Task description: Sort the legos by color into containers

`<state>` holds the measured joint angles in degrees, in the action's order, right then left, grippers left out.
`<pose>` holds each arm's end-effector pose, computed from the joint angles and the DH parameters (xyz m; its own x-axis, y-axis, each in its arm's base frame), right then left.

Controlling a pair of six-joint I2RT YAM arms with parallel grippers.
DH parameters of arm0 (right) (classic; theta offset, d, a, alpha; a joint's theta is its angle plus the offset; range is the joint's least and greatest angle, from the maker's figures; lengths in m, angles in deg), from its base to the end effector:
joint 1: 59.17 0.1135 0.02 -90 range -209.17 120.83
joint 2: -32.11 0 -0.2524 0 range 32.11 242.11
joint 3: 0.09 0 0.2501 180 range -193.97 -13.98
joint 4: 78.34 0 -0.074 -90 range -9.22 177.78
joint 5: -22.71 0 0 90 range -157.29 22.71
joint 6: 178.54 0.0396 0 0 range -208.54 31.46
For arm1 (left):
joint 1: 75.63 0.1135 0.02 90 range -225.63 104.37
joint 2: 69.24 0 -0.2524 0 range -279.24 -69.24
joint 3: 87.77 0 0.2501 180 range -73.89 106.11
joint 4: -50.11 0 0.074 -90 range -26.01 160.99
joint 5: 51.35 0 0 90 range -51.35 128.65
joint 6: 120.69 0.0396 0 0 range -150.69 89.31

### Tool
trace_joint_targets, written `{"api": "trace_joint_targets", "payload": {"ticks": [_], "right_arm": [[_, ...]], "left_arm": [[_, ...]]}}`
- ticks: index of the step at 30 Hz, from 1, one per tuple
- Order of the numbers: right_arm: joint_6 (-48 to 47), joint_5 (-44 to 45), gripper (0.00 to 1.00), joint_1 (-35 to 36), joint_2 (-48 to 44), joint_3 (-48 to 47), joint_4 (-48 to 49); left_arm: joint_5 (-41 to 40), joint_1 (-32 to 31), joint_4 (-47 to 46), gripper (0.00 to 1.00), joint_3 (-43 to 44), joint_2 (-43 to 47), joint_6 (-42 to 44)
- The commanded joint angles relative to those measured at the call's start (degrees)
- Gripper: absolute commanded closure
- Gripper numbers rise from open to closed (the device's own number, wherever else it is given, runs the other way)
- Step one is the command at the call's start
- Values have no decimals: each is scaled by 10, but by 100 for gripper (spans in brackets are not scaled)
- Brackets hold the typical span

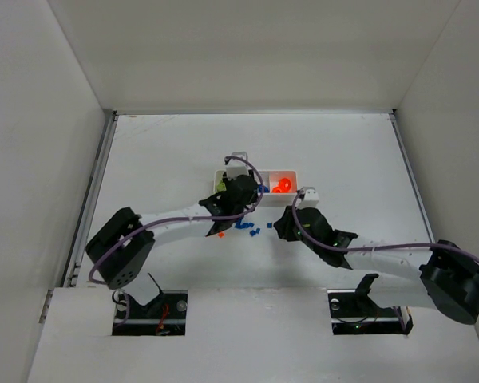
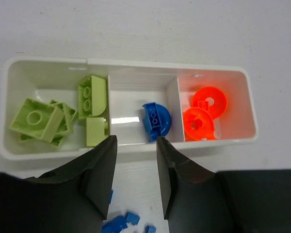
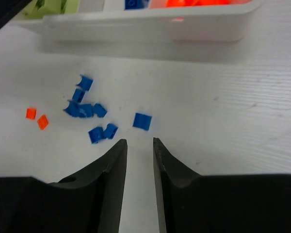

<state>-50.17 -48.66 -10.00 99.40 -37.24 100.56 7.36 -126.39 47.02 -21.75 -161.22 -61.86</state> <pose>0.1627 0.1689 0.1629 -0.6001 0.2052 -0.7732 -0.2117 0.8914 0.4008 0.2392 -0.2603 0.2144 -0.3962 -0.2141 -0.8928 0.1800 0.9354 -0.3042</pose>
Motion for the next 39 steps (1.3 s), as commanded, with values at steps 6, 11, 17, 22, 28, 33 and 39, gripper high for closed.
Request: {"api": "trace_joint_targets", "payload": {"ticks": [6,11,17,22,28,33,39], "right_arm": [[8,44,45,37,71,-84,-66],[24,61,42,37,100,-116,-105],[24,62,44,37,166,-165,-135],[33,78,49,37,217,-196,-151],[40,105,67,38,261,-218,-173],[45,122,79,48,240,-215,-179],[15,107,79,49,146,-208,-163]], "left_arm": [[-14,-28,-6,65,-165,192,-24],[-27,-35,-14,65,-210,225,-21],[-31,-41,-39,65,-248,261,-14],[-22,-35,-35,65,-245,262,-10],[-18,-53,-32,65,-226,237,-5],[-18,-52,-20,63,-226,229,-8],[-20,-66,9,61,-218,209,-22]]}}
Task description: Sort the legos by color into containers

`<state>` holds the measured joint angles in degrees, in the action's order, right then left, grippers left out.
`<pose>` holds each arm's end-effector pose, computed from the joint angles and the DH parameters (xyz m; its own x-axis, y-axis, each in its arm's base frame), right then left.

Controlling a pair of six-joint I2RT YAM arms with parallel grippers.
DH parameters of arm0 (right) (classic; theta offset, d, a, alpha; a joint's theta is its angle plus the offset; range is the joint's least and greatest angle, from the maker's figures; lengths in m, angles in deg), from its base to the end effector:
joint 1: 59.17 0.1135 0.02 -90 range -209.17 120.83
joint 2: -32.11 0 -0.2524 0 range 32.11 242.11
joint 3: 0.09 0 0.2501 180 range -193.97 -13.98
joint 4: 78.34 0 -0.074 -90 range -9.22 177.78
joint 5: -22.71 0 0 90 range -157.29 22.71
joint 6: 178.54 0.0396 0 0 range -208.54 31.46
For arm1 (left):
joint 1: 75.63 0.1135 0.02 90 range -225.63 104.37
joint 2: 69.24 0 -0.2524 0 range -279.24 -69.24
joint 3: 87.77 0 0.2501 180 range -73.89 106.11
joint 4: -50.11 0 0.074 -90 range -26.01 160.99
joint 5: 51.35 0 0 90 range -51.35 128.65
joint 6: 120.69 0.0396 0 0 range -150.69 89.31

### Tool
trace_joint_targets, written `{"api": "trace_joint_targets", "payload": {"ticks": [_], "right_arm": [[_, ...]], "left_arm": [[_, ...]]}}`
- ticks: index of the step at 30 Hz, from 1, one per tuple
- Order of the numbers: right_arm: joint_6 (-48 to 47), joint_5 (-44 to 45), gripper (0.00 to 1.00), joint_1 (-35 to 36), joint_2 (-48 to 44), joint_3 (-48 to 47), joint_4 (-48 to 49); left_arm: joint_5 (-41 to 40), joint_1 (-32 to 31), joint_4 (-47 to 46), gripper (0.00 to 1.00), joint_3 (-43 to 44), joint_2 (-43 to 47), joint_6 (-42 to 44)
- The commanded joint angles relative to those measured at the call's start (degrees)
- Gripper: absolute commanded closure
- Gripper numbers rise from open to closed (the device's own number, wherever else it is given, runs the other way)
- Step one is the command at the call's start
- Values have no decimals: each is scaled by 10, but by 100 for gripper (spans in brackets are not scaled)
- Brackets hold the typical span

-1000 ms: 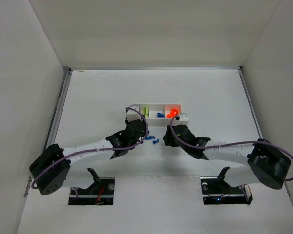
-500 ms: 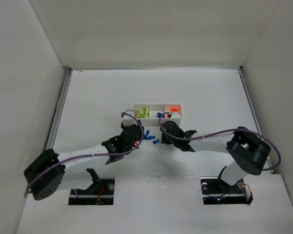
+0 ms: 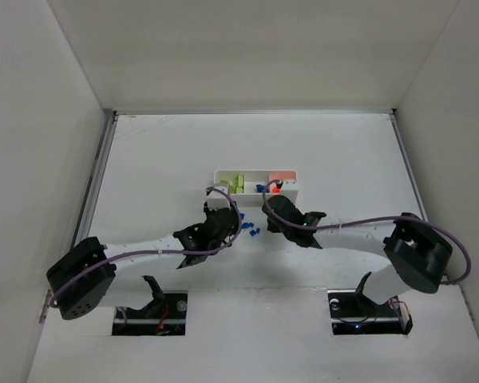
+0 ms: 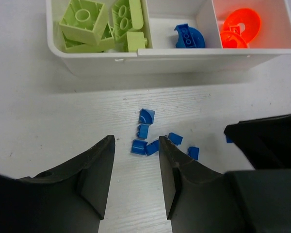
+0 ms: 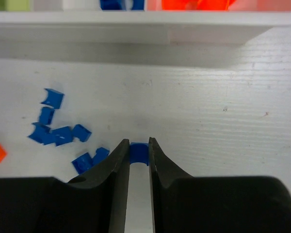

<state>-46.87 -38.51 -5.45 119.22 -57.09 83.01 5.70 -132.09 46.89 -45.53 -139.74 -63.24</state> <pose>0.1901 0.2268 0.1584 -0.6773 0.0621 -0.7331 -0.0917 0.9815 0.1678 0.1578 -0.1991 0.1876 -0.4269 -0.1731 -0.8876 0.2342 0.9268 -0.2934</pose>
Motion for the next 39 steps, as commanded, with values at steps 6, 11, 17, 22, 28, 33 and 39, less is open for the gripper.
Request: {"api": "trace_joint_targets", "payload": {"ticks": [6,11,17,22,28,33,39], "right_arm": [[-98,-42,78,-41,-78,-59,58],[-116,-100,77,-95,-11,-120,108],[-127,-112,72,-118,82,-192,119],[-128,-112,49,-117,104,-212,124],[-121,-111,47,-117,64,-169,142],[-104,-101,49,-96,-3,-75,180],[-96,-86,50,-62,-82,0,178]], "left_arm": [[-5,-11,9,61,19,-32,-31],[-6,-16,11,62,31,-60,-28],[-2,-13,17,62,31,-71,-29],[4,-15,16,62,28,-89,-30],[17,-21,13,65,33,-98,-32],[24,-26,15,69,34,-117,-33],[21,-24,12,71,44,-147,-32]]}}
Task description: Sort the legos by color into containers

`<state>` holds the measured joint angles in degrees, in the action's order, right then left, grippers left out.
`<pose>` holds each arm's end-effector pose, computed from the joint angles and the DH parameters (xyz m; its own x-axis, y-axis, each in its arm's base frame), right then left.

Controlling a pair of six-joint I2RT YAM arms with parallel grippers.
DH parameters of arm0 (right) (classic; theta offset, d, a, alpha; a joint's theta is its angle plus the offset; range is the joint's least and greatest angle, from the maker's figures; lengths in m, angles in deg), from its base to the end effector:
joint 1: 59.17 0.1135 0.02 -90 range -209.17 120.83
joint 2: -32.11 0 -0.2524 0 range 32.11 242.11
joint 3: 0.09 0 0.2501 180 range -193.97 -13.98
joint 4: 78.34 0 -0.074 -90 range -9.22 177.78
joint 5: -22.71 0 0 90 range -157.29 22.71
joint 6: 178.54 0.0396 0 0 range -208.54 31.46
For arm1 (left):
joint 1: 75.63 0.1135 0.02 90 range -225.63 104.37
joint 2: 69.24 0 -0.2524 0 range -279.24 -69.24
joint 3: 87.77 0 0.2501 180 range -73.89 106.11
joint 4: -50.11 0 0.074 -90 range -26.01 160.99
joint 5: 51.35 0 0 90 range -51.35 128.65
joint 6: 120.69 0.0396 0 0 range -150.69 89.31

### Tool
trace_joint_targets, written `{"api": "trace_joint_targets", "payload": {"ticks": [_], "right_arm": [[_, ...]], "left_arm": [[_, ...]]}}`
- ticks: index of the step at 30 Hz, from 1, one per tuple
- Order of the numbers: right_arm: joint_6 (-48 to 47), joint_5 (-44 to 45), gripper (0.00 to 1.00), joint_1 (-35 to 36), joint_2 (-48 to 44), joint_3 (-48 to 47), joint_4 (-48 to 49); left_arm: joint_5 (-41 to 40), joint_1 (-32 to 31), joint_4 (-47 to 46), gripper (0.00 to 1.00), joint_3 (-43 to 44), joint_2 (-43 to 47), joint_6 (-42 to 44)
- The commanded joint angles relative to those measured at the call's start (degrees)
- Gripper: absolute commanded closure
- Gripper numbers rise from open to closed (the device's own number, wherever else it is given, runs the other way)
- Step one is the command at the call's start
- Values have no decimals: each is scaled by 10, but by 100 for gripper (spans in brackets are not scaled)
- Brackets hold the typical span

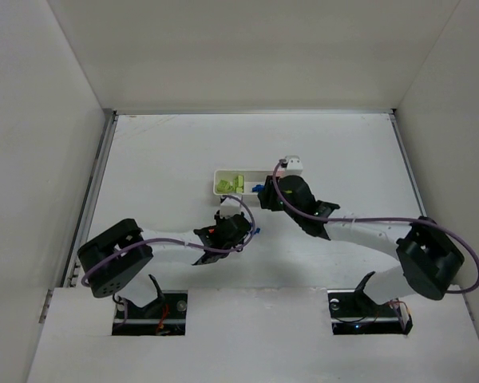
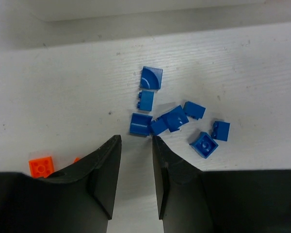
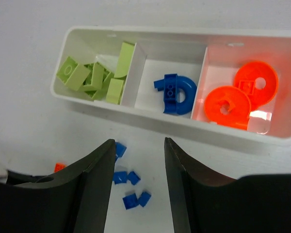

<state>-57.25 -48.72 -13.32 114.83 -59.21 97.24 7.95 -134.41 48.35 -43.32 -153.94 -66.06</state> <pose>0.2289 0.2177 0.2113 -0.5312 0.1596 -0.8321 -0.2439 0.9117 0.3306 0.1583 -0.2223 0.1360 -0.5688 -0.0218 -0.8222 0.2440 0.9502 -0.1940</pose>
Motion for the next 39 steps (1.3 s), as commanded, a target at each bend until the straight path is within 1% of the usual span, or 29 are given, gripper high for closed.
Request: {"api": "trace_joint_targets", "payload": {"ticks": [1,6,12,16,19,23,27,29,34,39], "right_arm": [[8,19,50,22,-50,31,33],[20,24,50,43,-91,76,24],[45,27,49,54,-113,128,21],[52,27,48,70,-107,151,21],[49,24,48,90,-88,154,32],[38,28,49,115,-56,135,34],[33,27,56,133,-17,106,33],[31,28,57,146,-2,95,32],[32,31,57,158,34,78,36],[50,48,56,162,22,98,41]], "left_arm": [[-2,1,-3,71,23,-8,-4],[-2,13,-7,74,30,-26,1],[2,10,-5,83,36,-36,7],[-2,8,-1,88,30,-14,5],[-3,11,10,89,26,22,4],[5,19,34,89,28,69,5],[11,25,64,89,37,106,4],[22,35,66,89,45,118,3],[65,64,48,89,87,107,5],[113,91,18,89,145,52,11]]}}
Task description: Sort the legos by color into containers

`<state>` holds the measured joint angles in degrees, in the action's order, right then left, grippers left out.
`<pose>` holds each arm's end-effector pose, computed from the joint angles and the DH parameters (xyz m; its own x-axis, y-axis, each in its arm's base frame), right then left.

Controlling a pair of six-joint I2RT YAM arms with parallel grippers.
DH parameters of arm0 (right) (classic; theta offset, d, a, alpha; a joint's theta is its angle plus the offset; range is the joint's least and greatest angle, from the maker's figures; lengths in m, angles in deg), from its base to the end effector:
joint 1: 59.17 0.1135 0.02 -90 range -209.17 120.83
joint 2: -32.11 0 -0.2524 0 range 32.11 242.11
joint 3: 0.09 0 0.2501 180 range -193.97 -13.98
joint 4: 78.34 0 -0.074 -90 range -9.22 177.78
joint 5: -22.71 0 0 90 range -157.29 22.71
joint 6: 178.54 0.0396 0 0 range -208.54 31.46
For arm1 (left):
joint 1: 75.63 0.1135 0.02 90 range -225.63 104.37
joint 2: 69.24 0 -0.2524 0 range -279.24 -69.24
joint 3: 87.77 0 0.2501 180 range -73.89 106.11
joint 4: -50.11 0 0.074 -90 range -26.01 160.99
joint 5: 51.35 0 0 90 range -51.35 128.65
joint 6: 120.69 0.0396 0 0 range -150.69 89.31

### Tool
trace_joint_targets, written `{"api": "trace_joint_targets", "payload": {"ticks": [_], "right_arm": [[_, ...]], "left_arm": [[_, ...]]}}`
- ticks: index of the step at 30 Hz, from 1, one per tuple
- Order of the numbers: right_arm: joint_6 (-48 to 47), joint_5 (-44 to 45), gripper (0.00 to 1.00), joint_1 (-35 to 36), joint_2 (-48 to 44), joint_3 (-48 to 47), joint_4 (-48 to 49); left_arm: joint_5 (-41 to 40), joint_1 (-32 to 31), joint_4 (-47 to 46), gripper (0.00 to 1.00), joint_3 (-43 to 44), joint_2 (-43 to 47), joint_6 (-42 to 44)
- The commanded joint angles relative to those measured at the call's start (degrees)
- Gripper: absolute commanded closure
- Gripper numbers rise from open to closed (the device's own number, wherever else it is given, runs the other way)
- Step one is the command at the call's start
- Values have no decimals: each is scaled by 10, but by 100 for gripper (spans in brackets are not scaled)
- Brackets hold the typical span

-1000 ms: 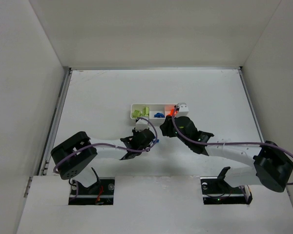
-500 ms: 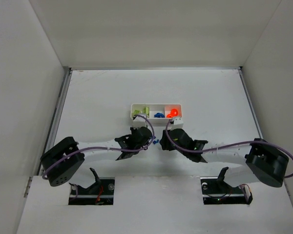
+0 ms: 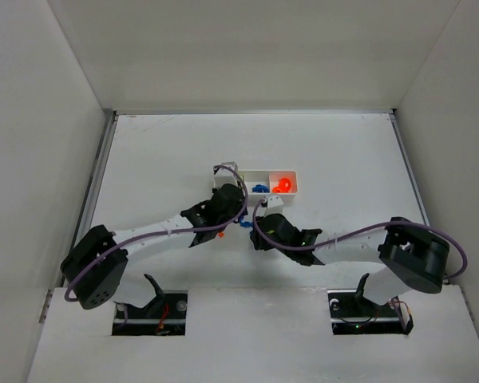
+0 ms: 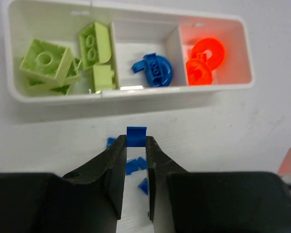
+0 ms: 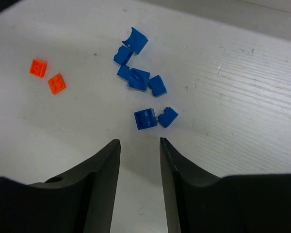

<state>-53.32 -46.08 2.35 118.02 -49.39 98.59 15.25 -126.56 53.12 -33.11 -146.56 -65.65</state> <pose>0.1500 0.2464 0.1453 -0.6447 -0.0610 -0.7620 -0.3854 0.8868 0.2551 0.1980 -0.2190 0.2156 -0.5028 -0.2151 -0.8372 0.2426 0.8945 -0.3755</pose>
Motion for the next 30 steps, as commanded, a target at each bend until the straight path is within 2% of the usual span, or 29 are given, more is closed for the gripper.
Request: {"api": "trace_joint_targets", "payload": {"ticks": [1,11,16,20,30], "right_arm": [[14,23,56,7,-14,5,27],[62,47,54,17,-84,79,33],[56,45,54,17,-88,82,40],[51,40,53,17,-71,69,48],[20,34,53,9,28,5,71]], "left_arm": [[46,17,-38,89,54,-35,8],[62,52,-74,87,156,-184,20],[60,63,-85,69,172,-207,18],[56,69,-86,61,158,-177,21],[29,95,-95,62,8,9,5]]}}
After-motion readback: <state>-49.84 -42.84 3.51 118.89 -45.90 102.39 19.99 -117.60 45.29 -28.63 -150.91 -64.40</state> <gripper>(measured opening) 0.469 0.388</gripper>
